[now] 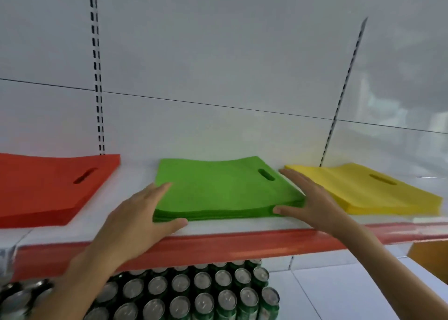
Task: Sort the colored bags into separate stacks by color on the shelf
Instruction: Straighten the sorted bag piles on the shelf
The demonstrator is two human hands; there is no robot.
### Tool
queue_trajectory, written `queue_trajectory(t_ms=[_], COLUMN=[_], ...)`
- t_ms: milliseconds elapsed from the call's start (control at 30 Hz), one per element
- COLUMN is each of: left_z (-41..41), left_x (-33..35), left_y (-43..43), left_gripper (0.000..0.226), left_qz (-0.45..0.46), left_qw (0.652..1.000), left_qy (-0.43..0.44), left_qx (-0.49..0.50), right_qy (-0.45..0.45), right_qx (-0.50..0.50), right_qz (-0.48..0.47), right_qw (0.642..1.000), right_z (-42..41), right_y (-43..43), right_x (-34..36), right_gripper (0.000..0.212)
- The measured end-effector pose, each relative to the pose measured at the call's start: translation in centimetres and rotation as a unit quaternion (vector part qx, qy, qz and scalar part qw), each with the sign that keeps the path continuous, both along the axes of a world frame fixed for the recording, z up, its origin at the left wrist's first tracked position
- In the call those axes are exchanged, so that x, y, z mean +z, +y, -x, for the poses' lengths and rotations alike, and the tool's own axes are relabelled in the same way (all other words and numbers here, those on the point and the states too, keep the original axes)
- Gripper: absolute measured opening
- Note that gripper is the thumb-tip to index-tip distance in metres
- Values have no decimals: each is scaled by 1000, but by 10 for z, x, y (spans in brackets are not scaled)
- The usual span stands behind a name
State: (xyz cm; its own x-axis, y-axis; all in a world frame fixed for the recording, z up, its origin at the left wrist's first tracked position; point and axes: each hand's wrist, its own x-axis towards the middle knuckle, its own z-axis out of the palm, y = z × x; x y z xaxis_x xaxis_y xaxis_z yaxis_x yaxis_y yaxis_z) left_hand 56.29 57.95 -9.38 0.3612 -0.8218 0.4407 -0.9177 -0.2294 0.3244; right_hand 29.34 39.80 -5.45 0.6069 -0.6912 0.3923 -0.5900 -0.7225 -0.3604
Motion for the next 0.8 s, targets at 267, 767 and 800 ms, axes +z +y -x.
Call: queue_trajectory(t_ms=[267,767,800], left_z=[28,20,19], left_x=[3,9,9], left_y=[-15,-10,-11], left_gripper=[55,46,48], left_qz=[41,15,21], left_qw=[992,988,989], left_qy=[101,147,143], left_qx=[70,36,37], right_qy=[34,-2,-9], right_qx=[61,48,47], right_qz=[-50,-99,-98], right_qw=[996,994,994], right_z=[35,33,31], right_y=[-46,-56,-58], right_x=[-17,-20,-19], right_gripper=[97,69,68])
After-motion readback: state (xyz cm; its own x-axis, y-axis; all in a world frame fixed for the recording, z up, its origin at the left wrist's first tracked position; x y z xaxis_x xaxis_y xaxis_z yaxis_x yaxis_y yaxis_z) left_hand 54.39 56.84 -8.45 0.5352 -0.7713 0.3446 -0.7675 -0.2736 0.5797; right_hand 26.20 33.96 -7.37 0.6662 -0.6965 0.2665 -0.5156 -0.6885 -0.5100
